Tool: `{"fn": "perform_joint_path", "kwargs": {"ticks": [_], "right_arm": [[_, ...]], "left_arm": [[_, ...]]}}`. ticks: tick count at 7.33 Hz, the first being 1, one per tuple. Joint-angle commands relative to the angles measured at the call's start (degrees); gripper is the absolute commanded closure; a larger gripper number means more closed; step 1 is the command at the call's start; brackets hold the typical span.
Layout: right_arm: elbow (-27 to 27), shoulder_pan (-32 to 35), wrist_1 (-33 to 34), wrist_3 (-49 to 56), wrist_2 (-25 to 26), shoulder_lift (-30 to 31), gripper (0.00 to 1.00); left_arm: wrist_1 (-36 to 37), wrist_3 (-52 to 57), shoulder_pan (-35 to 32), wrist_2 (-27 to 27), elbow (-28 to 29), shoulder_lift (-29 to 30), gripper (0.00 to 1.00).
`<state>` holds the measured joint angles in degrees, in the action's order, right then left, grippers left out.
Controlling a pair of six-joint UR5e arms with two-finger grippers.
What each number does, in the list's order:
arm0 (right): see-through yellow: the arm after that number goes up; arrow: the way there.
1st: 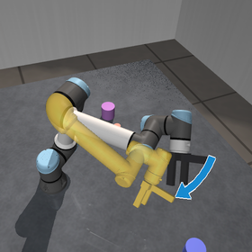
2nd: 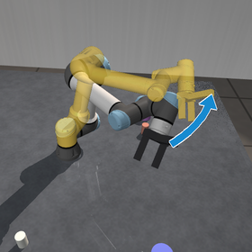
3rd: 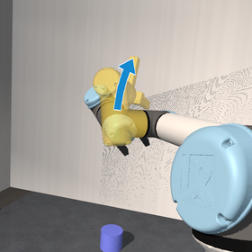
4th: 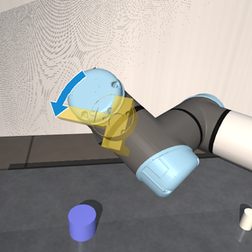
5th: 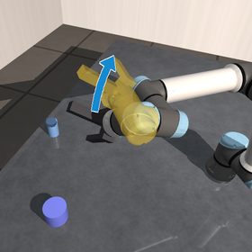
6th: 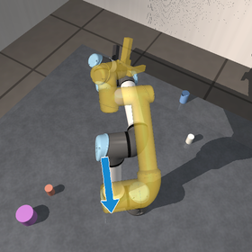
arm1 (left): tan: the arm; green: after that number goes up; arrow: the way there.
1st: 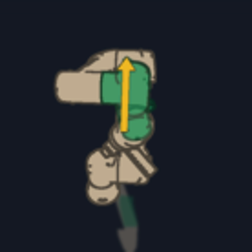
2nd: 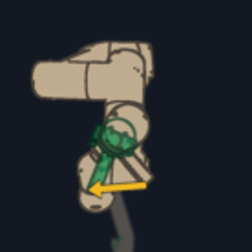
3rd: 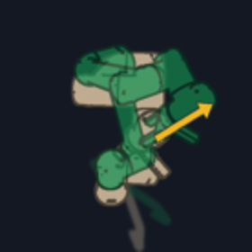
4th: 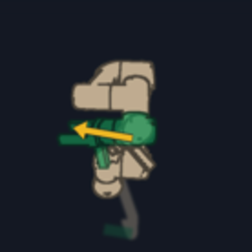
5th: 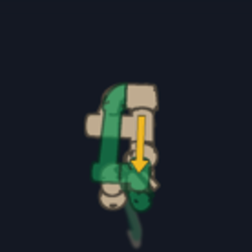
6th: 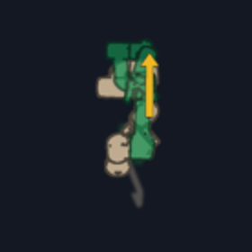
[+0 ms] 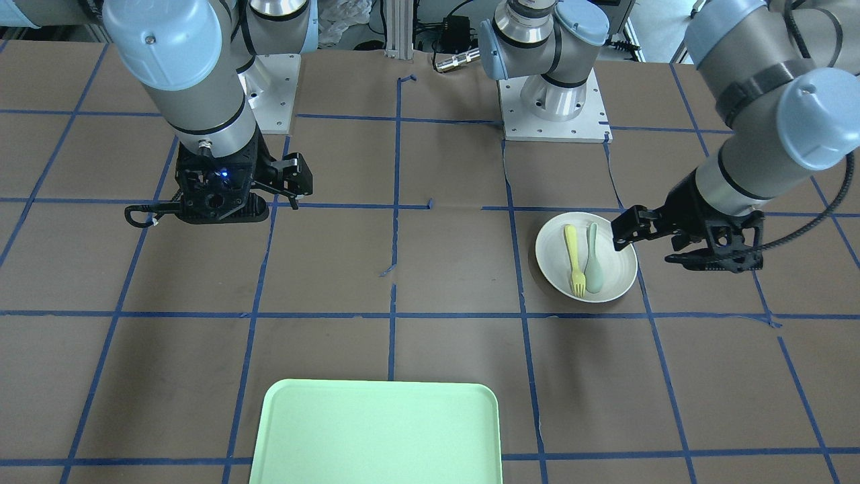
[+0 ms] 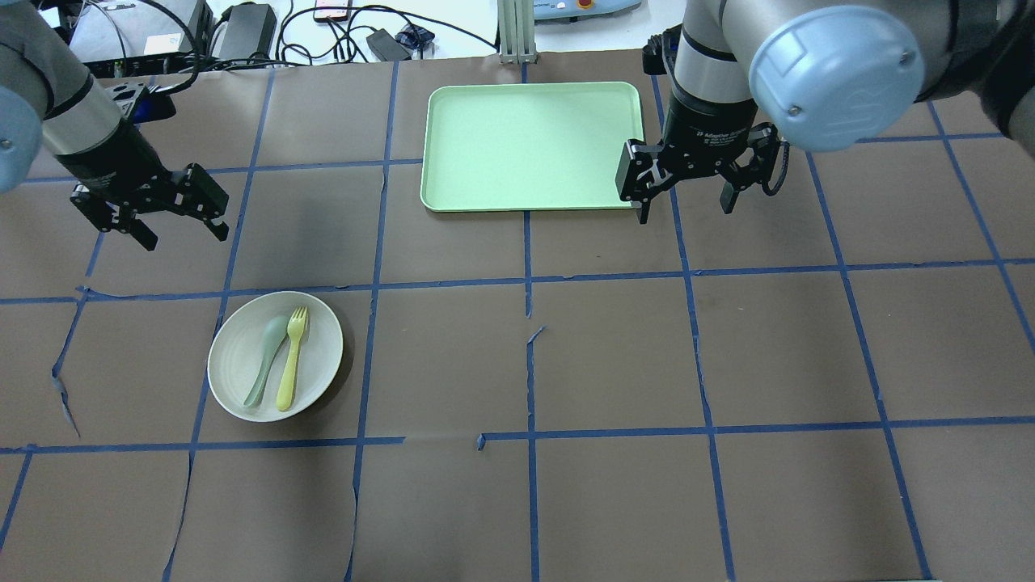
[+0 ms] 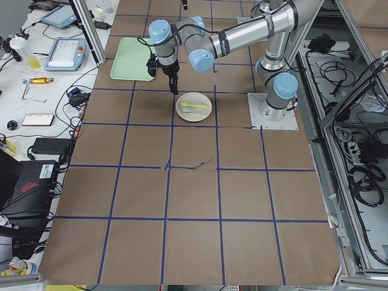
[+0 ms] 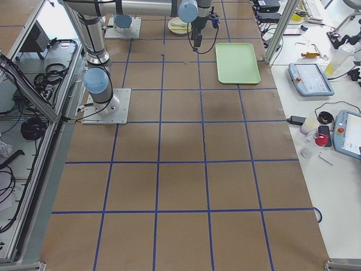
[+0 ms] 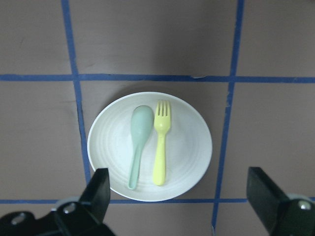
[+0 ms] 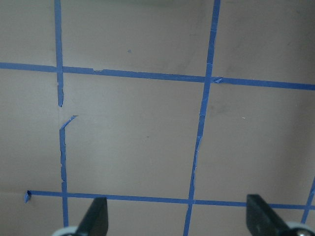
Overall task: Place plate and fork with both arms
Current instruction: 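Move the left gripper down to the rim of the white plate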
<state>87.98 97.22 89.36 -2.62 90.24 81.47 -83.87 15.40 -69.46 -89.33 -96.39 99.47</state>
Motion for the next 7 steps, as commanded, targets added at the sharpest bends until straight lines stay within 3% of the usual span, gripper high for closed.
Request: {"fn": "perform_joint_path", "kwargs": {"ticks": [1, 3, 6, 7], "right_arm": [[0.18, 0.07, 0.03, -0.98, -0.07, 0.0, 0.0], [0.27, 0.07, 0.03, -0.98, 0.02, 0.0, 0.0], [0.27, 0.07, -0.06, -1.07, -0.07, -0.52, 0.0], [0.27, 0.25, -0.06, -1.07, -0.07, -0.53, 0.0]], "left_arm": [[6.13, 4.53, 4.76, 0.04, -8.06, 0.46, 0.0], [13.28, 7.62, 5.12, -0.14, -14.77, 1.86, 0.0], [13.38, 11.4, 6.17, -0.14, -16.1, 6.68, 0.13], [13.65, 11.58, 6.18, -0.14, -16.37, 7.83, 0.13]]}}
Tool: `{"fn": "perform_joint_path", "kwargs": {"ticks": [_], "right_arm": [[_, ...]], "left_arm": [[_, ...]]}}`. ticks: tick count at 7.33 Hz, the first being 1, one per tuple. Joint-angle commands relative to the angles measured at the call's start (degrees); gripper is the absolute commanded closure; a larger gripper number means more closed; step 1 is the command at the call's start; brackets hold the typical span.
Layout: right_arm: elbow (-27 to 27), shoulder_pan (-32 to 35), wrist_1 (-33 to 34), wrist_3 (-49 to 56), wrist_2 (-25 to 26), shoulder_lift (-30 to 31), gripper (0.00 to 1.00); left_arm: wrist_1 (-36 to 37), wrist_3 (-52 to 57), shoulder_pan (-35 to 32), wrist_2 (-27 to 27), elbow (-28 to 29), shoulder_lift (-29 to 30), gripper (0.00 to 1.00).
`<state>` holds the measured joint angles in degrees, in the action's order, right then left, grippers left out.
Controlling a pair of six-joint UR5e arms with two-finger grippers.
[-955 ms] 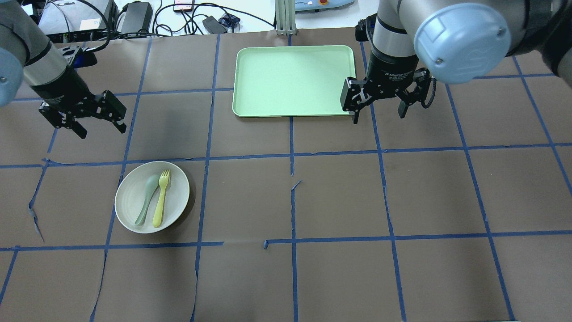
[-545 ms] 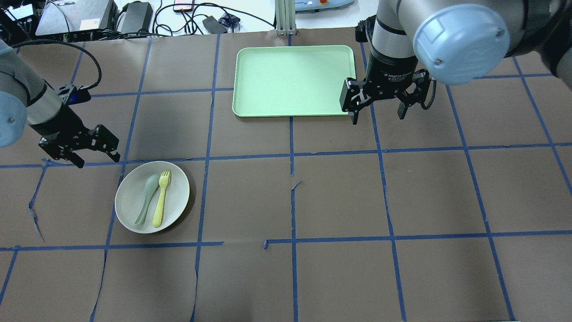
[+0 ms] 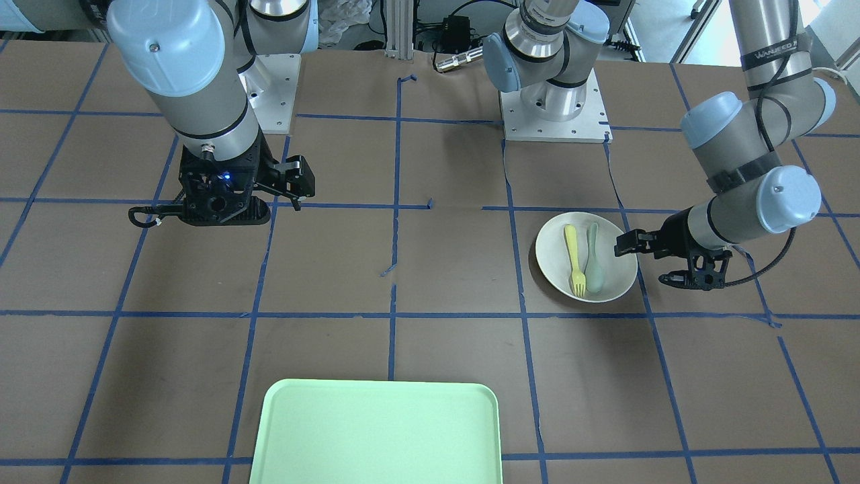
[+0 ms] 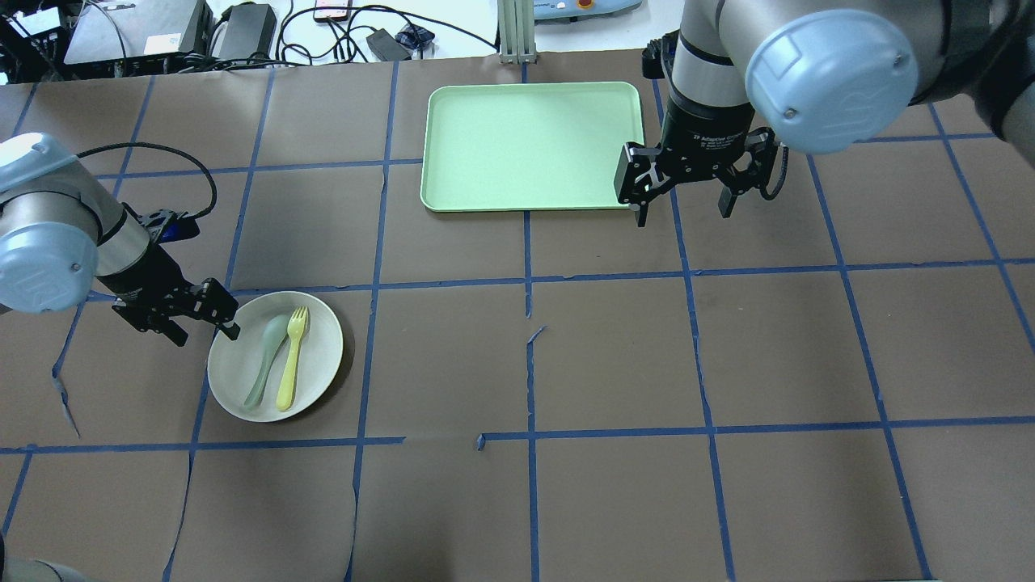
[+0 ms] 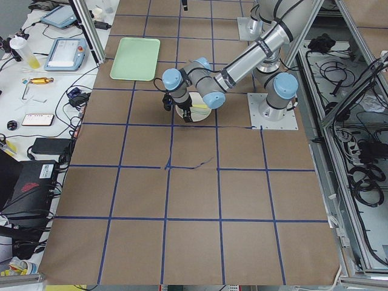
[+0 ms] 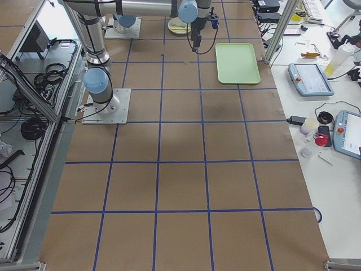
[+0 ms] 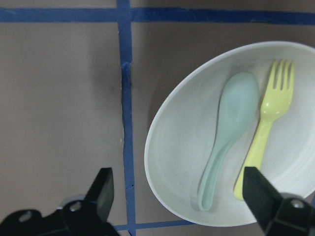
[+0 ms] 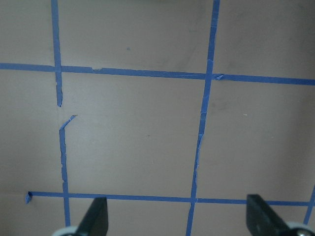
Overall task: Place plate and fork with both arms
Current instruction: 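Move the left gripper down to the rim of the white plate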
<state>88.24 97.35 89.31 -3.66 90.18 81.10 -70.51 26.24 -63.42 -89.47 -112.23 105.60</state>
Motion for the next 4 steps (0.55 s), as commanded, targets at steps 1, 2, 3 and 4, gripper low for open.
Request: {"fn": "perform_joint_path", "kwargs": {"ticks": [1, 2, 3, 4], "right_arm": [[0.0, 0.2, -0.01, -0.12, 0.0, -0.24, 0.0], [0.0, 0.29, -0.01, -0.12, 0.0, -0.33, 0.0], [0.0, 0.38, 0.08, -0.12, 0.0, -0.33, 0.0], [0.0, 0.38, -0.01, -0.12, 0.08, -0.33, 0.0]], "left_arm": [[0.37, 0.82, 0.14, 0.0, -0.53, 2.59, 0.14], [0.63, 0.91, 0.22, -0.26, -0.45, 2.86, 0.14], [0.9, 1.61, 0.57, -1.74, -0.53, 3.21, 0.14], [0.9, 4.23, 0.66, -2.02, -0.62, 3.3, 0.23]]}}
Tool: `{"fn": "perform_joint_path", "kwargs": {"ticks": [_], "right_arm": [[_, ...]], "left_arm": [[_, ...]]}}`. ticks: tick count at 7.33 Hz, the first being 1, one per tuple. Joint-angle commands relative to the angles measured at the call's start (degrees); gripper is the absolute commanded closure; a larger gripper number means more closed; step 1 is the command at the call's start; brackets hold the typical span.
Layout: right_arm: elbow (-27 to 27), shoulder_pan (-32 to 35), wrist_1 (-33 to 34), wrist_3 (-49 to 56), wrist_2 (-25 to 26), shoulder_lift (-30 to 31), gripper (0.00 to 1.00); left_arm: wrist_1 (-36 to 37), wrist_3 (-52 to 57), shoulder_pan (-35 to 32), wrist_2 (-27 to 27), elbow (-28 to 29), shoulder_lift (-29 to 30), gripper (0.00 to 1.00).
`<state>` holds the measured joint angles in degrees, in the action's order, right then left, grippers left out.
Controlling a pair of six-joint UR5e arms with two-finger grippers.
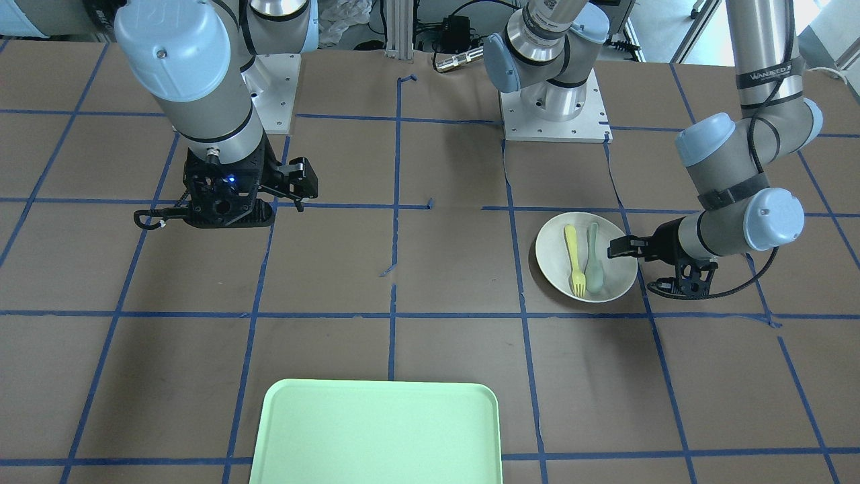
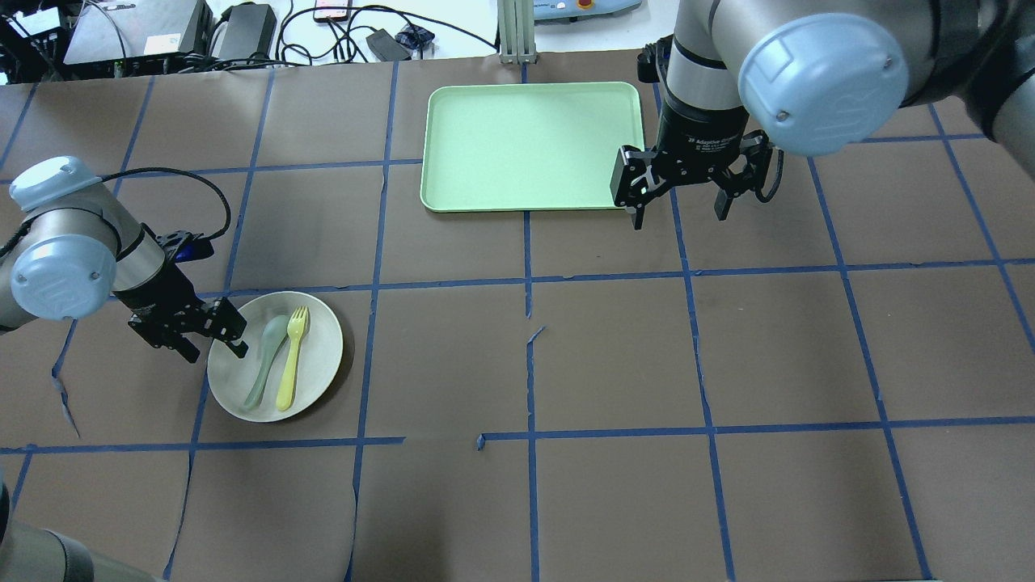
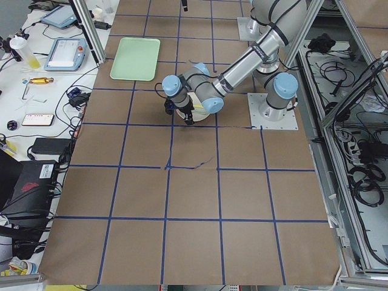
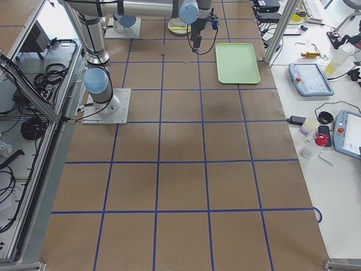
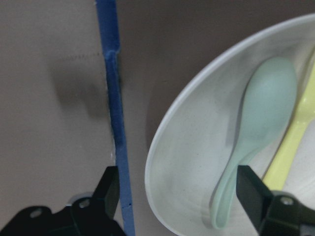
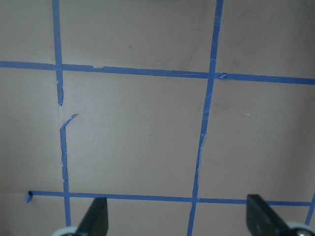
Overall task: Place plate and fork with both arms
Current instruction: 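Move the left gripper down to the rim of the white plate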
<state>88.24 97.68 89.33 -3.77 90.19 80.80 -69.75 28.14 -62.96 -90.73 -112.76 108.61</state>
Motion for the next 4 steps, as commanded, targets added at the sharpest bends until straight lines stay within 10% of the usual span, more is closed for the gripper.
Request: {"fn": "perform_joint_path", "kwargs": {"ticks": [1, 2, 4], "right_arm": [[0.0, 0.05, 0.05, -0.01, 0.08, -0.11, 0.0], [0.0, 0.05, -0.04, -0.01, 0.08, -0.11, 0.0], [0.0, 0.05, 0.05, 0.0, 0.08, -0.11, 0.0]], "left_arm": [[0.05, 2.62, 0.2, -2.41, -0.01, 0.46, 0.42], [0.05, 2.71, 0.2, -2.78, 0.08, 0.47, 0.84], [-0.39, 1.93, 0.12, -2.17, 0.08, 0.38, 1.0]]}}
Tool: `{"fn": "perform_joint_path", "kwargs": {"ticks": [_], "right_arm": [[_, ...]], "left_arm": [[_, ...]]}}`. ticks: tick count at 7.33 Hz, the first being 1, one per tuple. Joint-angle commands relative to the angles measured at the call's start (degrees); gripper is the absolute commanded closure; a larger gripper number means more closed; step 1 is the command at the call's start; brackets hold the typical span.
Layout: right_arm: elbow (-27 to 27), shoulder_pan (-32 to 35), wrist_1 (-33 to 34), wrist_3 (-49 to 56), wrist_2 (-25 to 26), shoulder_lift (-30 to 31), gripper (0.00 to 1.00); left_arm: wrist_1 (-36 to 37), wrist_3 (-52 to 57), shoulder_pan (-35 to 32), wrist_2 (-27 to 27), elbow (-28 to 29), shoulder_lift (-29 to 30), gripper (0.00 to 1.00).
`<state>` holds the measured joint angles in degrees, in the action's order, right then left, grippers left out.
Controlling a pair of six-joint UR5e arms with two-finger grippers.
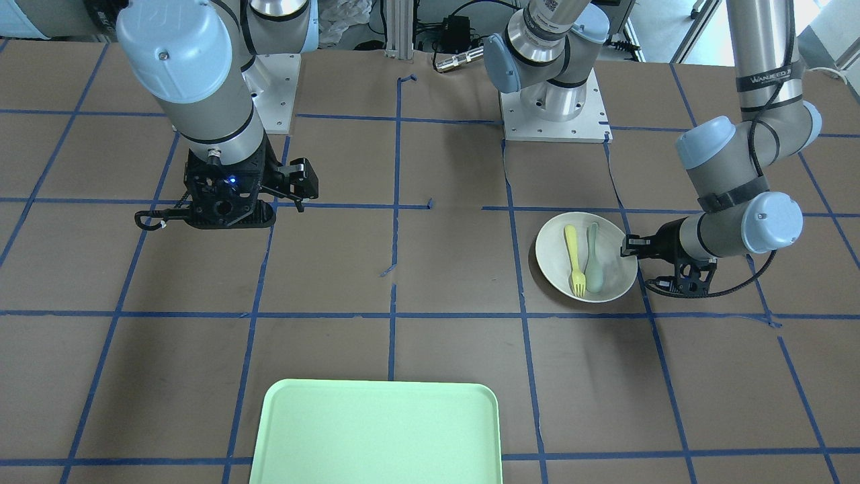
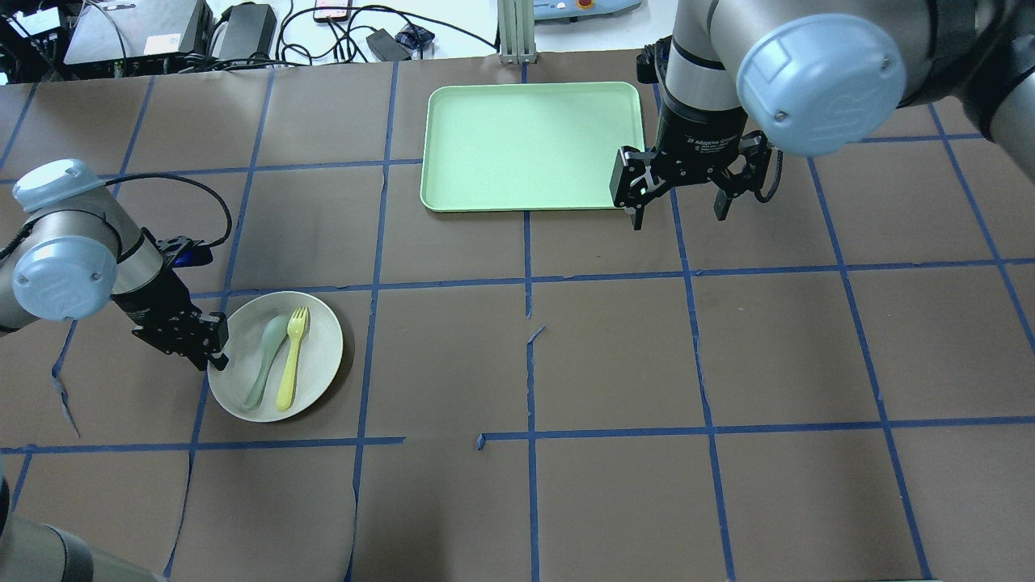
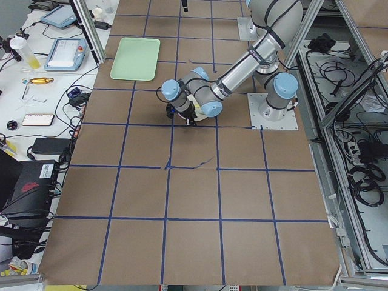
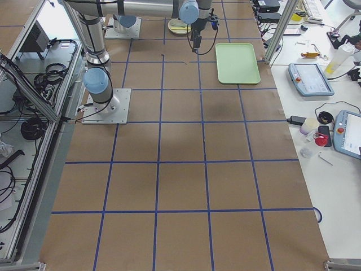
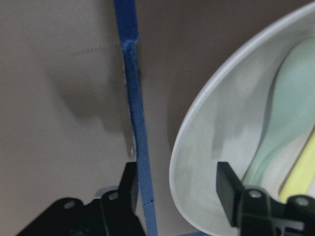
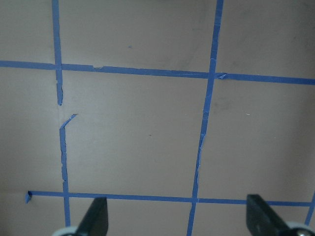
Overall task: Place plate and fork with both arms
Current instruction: 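Close the left gripper on the white plate's rim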
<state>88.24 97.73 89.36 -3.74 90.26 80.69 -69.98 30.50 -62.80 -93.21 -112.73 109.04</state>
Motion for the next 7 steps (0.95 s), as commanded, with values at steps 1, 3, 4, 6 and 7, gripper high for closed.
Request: {"fn": "perform_joint_path", "kwargs": {"ticks": [1, 3, 4, 6, 7], "right_arm": [[0.0, 0.0, 0.11, 0.05, 0.0, -0.01, 0.0], [-0.09, 0.0, 0.03, 0.05, 0.0, -0.01, 0.0], [0.0, 0.0, 0.29, 0.22, 0.0, -0.01, 0.0], [-0.09, 0.0, 0.2, 0.31, 0.0, -0.01, 0.0], [-0.09, 0.0, 0.2, 1.01, 0.0, -0.01, 0.0]], "left_arm": [[-0.15, -2.35, -0.56, 0.83, 0.14, -0.66, 1.0], [0.37, -3.96, -0.74, 1.1, 1.11, -1.46, 1.0], [-0.23, -3.96, -0.74, 1.01, 2.07, -1.72, 1.0], [-2.77, -4.04, -0.66, 3.99, 4.35, -1.81, 1.0], [-4.96, -4.04, -0.65, 4.17, 5.93, -1.81, 1.0]]}}
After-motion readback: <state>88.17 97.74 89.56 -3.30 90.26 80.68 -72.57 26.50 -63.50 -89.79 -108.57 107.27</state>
